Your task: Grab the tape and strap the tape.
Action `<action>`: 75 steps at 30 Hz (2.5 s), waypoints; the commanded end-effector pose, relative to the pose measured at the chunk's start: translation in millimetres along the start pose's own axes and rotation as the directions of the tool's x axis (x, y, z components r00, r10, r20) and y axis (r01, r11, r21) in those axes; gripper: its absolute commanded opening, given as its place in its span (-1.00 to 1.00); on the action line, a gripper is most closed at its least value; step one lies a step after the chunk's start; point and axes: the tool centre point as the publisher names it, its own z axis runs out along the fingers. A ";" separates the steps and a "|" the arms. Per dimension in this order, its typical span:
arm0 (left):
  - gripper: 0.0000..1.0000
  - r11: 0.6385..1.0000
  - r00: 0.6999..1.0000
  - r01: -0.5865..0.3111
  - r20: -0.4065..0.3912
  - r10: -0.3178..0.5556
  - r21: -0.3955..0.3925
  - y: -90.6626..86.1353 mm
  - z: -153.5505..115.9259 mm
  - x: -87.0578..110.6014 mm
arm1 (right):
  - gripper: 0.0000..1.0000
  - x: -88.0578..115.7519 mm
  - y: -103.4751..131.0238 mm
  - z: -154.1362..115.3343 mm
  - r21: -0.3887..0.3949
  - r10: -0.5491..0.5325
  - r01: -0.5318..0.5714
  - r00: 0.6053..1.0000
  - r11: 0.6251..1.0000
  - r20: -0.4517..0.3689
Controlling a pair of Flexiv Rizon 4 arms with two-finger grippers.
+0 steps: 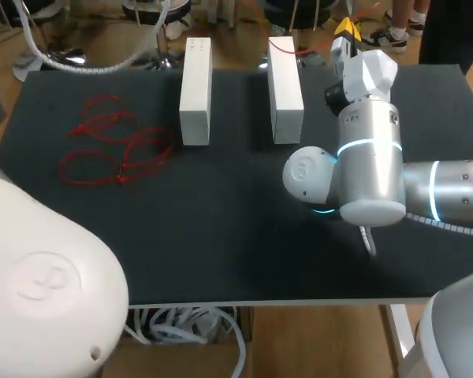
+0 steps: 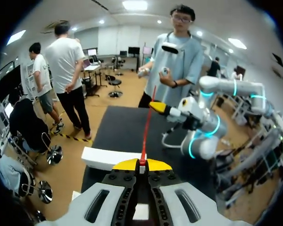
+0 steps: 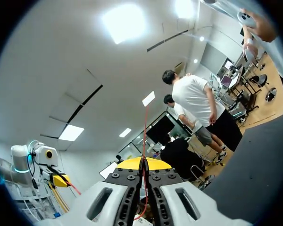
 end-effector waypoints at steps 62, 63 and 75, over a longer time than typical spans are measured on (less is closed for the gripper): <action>-1.00 0.898 0.993 -0.046 -0.117 -0.006 -0.437 -5.5 -2.4 -7.7 | -1.00 98.3 -25.4 15.5 0.286 -0.992 0.951 0.097 0.116 0.078; -1.00 0.898 0.993 -0.046 -0.117 -0.006 -0.437 -5.5 -2.4 -7.7 | -1.00 99.9 -26.1 17.0 0.292 -0.996 0.954 0.058 0.075 0.069; -1.00 0.898 0.993 -0.046 -0.117 -0.006 -0.437 -5.5 -2.4 -7.7 | -1.00 108.6 -31.8 29.7 0.265 -0.955 0.923 -0.294 -0.279 0.018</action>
